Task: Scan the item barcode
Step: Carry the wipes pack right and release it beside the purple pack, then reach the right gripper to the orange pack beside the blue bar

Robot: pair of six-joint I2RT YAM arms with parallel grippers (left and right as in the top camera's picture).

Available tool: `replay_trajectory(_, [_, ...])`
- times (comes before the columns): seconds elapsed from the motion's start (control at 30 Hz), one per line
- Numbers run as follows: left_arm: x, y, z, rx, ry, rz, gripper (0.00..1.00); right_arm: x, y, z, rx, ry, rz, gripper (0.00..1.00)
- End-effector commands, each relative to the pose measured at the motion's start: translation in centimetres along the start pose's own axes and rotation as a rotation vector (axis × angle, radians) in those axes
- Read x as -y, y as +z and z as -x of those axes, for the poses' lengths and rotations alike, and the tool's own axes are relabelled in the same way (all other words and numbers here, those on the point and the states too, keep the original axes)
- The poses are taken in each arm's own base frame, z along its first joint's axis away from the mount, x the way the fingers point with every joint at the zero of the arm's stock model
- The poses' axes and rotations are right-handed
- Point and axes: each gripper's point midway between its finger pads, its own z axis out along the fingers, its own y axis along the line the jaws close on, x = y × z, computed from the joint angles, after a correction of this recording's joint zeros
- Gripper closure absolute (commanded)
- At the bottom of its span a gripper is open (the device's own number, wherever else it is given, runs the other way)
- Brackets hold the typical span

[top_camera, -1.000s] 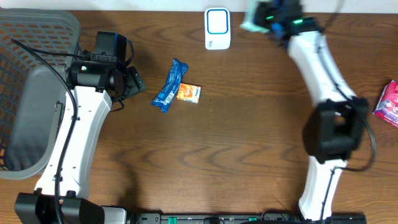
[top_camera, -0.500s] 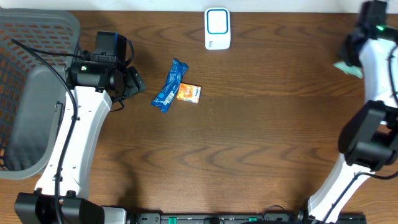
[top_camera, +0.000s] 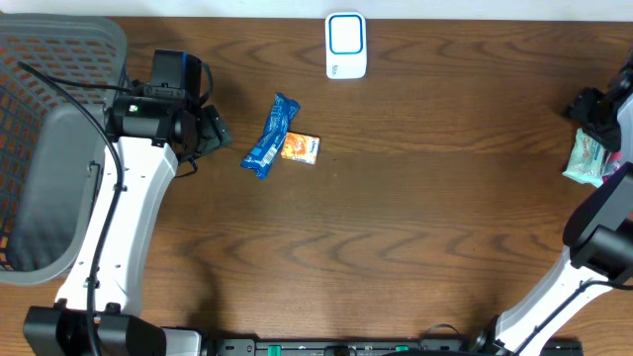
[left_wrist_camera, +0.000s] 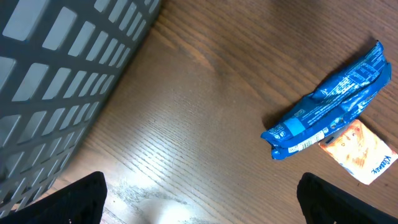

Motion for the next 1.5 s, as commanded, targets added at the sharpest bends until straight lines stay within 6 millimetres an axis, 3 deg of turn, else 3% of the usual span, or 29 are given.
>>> replay_trajectory(0.0, [-0.4, -0.1, 0.1, 0.009, -0.005, 0.018, 0.02, -6.4, -0.4, -2.1, -0.073, -0.122, 0.278, 0.23])
replay_trajectory(0.17, [-0.4, -0.1, 0.1, 0.009, -0.005, 0.018, 0.02, -13.1, -2.4, -5.1, -0.142, -0.204, 0.495, 0.25])
replay_trajectory(0.37, [-0.4, -0.1, 0.1, 0.009, -0.005, 0.018, 0.02, -19.7, -4.3, -9.8, -0.203, -0.339, 0.595, 0.26])
replay_trajectory(0.8, [-0.4, -0.1, 0.1, 0.009, -0.005, 0.018, 0.02, -32.7, -7.0, -25.9, -0.2, -0.862, 0.765, 0.19])
replay_trajectory(1.07, [-0.4, -0.1, 0.1, 0.009, -0.005, 0.018, 0.02, -37.1, -7.5, -33.4, -0.113, -1.007, 0.896, 0.16])
replay_trajectory(1.23, [-0.4, -0.1, 0.1, 0.009, -0.005, 0.018, 0.02, -38.6, -7.2, -36.6, -0.109, -1.037, 0.936, 0.16])
replay_trajectory(1.47, [-0.4, -0.1, 0.1, 0.009, -0.005, 0.018, 0.02, -38.5, -5.6, -40.8, -0.201, -1.065, 0.926, 0.21])
